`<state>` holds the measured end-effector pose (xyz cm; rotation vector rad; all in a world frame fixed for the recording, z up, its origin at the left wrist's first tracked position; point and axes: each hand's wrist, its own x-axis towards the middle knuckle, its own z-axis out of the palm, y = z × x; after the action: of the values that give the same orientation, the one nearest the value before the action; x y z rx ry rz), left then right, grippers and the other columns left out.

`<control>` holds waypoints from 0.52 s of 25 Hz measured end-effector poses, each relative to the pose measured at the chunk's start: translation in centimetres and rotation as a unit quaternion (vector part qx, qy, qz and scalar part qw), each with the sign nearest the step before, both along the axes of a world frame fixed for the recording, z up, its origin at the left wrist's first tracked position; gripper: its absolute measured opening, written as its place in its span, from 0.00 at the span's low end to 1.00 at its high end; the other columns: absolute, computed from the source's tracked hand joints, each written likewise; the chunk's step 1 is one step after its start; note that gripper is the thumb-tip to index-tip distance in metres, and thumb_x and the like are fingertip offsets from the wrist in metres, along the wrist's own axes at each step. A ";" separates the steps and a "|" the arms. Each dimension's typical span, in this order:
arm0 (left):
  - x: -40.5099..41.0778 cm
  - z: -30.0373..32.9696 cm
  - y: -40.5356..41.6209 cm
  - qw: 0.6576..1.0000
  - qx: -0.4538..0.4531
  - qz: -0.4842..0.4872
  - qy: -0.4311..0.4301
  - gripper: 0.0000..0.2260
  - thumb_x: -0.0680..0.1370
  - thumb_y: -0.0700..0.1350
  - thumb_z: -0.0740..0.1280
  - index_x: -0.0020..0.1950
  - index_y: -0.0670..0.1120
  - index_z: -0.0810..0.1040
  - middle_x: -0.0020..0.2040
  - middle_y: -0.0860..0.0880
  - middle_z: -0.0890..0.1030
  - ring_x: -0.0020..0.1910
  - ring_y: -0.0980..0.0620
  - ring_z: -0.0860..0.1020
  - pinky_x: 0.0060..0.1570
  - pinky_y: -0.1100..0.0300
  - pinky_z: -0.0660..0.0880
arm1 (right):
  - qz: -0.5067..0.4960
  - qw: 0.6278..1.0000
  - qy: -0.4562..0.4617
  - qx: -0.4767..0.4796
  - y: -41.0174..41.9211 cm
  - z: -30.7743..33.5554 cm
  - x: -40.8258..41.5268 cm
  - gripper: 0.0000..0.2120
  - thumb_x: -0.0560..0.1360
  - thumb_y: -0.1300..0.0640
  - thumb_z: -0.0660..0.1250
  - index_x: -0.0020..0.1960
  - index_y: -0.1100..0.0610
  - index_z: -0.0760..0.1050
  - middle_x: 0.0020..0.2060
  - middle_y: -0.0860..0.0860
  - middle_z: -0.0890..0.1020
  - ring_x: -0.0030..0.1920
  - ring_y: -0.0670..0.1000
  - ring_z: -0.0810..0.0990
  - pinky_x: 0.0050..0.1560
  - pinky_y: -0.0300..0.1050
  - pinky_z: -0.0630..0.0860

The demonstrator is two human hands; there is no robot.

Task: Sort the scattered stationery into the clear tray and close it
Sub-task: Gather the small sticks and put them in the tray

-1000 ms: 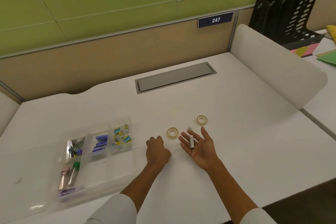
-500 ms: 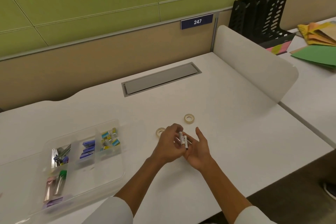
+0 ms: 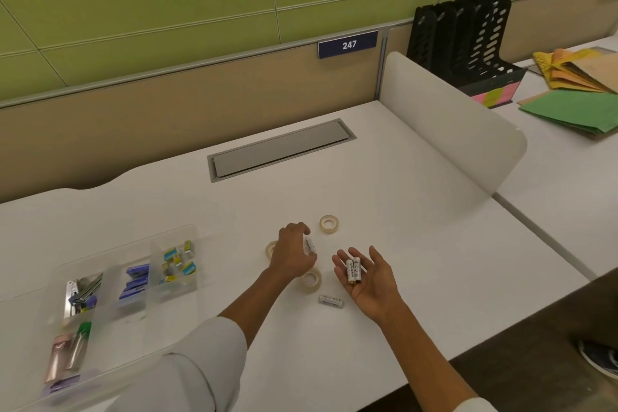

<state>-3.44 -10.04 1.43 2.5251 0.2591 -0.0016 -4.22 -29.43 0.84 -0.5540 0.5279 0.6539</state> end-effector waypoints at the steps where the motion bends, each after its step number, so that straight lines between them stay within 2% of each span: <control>1: 0.6 -0.5 -0.2 1.000 0.008 -0.006 0.021 0.21 0.71 0.42 0.72 0.62 0.44 0.72 0.62 0.46 0.73 0.63 0.46 0.69 0.56 0.56 0.69 | 0.002 1.000 0.001 0.005 -0.5 -0.1 0.1 0.23 0.81 0.46 0.61 0.66 0.64 0.72 0.60 0.64 0.81 0.59 0.63 0.82 0.53 0.56 0.82; 3: 1.6 -1.5 -0.4 0.998 0.027 -0.024 0.048 0.20 0.71 0.41 0.70 0.62 0.43 0.73 0.61 0.45 0.74 0.62 0.45 0.70 0.57 0.54 0.70 | 0.006 1.000 0.001 0.015 -1.3 -0.2 0.4 0.25 0.80 0.44 0.61 0.66 0.64 0.72 0.61 0.64 0.81 0.61 0.64 0.81 0.55 0.57 0.81; 6: 2.2 -2.4 -0.4 0.995 0.068 -0.048 0.050 0.16 0.72 0.40 0.69 0.59 0.43 0.75 0.56 0.44 0.77 0.58 0.44 0.73 0.53 0.56 0.71 | 0.007 1.000 -0.004 0.026 -2.2 -0.3 0.9 0.27 0.80 0.43 0.61 0.67 0.64 0.72 0.62 0.64 0.80 0.62 0.64 0.80 0.57 0.58 0.80; 10: 2.0 -1.0 -0.9 0.999 0.019 -0.032 -0.039 0.19 0.67 0.45 0.73 0.56 0.46 0.76 0.51 0.49 0.79 0.50 0.49 0.77 0.49 0.56 0.75 | 0.013 0.999 -0.004 0.034 -2.5 -0.5 1.4 0.29 0.80 0.42 0.62 0.68 0.64 0.71 0.62 0.64 0.80 0.62 0.64 0.80 0.58 0.59 0.79; 13: 0.9 1.1 -2.6 0.988 -0.030 -0.115 -0.094 0.23 0.66 0.49 0.74 0.59 0.50 0.74 0.51 0.54 0.78 0.52 0.55 0.76 0.49 0.59 0.74 | 0.020 0.999 0.000 0.037 -1.8 -0.5 1.5 0.29 0.79 0.42 0.62 0.68 0.64 0.71 0.62 0.64 0.80 0.58 0.64 0.82 0.55 0.57 0.81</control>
<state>-2.49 -12.64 2.50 2.4604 -0.1070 0.1347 -2.67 -31.21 0.35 -0.4969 0.4919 0.7083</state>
